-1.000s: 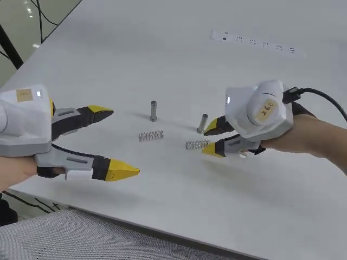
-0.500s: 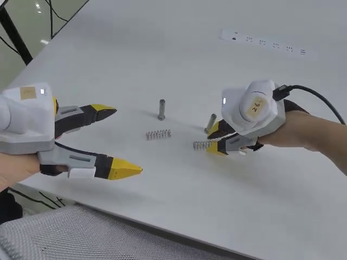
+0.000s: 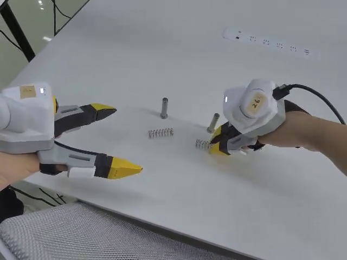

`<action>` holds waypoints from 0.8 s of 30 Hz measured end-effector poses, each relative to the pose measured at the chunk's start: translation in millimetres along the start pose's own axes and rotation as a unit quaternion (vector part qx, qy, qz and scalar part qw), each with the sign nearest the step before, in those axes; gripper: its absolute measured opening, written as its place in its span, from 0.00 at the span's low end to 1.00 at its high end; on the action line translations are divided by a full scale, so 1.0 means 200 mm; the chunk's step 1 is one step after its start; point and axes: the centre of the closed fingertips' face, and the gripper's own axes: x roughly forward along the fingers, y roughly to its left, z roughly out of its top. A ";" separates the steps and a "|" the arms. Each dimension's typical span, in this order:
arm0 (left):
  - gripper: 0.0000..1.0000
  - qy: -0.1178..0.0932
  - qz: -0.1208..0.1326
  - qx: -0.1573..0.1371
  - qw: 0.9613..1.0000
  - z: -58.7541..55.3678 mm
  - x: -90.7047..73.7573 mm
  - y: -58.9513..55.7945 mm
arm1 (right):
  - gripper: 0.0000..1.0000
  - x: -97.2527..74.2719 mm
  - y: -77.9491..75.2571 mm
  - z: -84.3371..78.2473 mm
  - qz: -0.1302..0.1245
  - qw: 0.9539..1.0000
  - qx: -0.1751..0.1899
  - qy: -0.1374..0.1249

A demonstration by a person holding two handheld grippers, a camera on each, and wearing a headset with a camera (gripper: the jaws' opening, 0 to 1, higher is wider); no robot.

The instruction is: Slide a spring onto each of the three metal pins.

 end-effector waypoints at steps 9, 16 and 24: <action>0.89 0.006 -0.018 0.007 1.000 0.03 0.04 -0.06 | 0.13 -0.07 0.04 -0.01 -0.013 1.000 -0.006 -0.017; 0.86 0.013 -0.046 0.016 0.999 0.05 0.13 -0.14 | 0.13 -0.17 0.07 0.00 -0.028 0.999 -0.009 -0.031; 0.83 0.020 -0.075 0.031 0.996 0.09 0.19 -0.19 | 0.13 -0.26 0.12 0.01 -0.037 0.998 -0.011 -0.039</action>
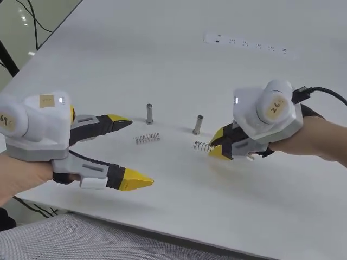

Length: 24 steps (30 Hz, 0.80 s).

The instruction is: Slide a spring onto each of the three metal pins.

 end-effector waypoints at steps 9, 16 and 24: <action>0.76 0.012 -0.033 0.010 0.999 0.02 0.09 -0.04 | 0.13 -0.05 0.06 0.00 -0.002 1.000 0.003 -0.007; 0.68 0.014 -0.060 0.014 0.998 0.05 0.19 -0.08 | 0.13 -0.08 0.12 0.03 0.000 1.000 -0.010 -0.007; 0.61 0.024 -0.086 0.033 0.995 0.06 0.30 -0.14 | 0.13 -0.09 0.16 0.02 -0.002 1.000 -0.012 -0.005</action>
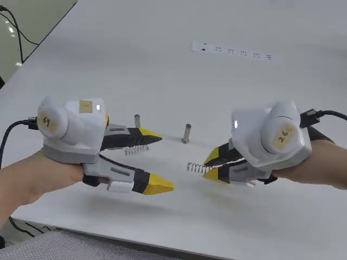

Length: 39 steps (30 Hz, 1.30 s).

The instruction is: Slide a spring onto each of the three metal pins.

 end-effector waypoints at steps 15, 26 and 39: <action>0.44 -0.005 -0.034 0.021 0.999 0.02 0.13 -0.09 | 0.13 -0.04 0.01 0.04 -0.005 1.000 -0.008 -0.008; 0.29 -0.015 -0.039 0.022 0.999 0.06 0.14 -0.07 | 0.13 -0.05 0.02 0.07 -0.003 1.000 -0.017 -0.014; 0.15 -0.019 -0.057 0.022 0.998 0.07 0.15 -0.09 | 0.13 -0.06 0.02 0.10 -0.007 0.999 -0.019 -0.026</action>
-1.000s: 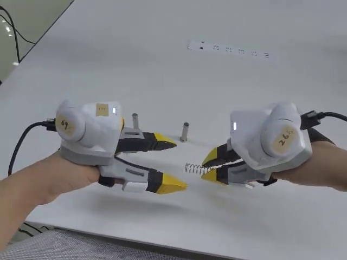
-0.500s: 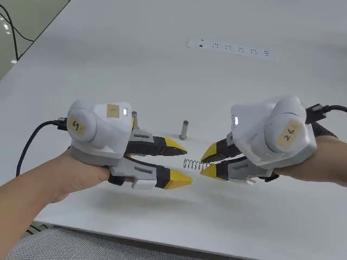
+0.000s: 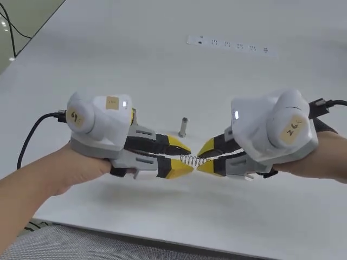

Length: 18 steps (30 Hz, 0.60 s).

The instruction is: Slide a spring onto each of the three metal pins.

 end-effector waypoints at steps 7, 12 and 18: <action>0.10 -0.005 -0.003 0.002 1.000 0.01 -0.01 0.00 | 0.13 0.00 0.00 0.01 0.000 1.000 0.002 -0.002; 0.09 -0.007 -0.007 0.006 1.000 0.01 -0.01 -0.01 | 0.13 0.00 0.00 0.01 0.001 1.000 0.000 -0.002; 0.08 -0.008 -0.009 0.011 1.000 0.02 -0.01 -0.01 | 0.13 0.00 0.00 0.01 0.000 1.000 0.002 -0.006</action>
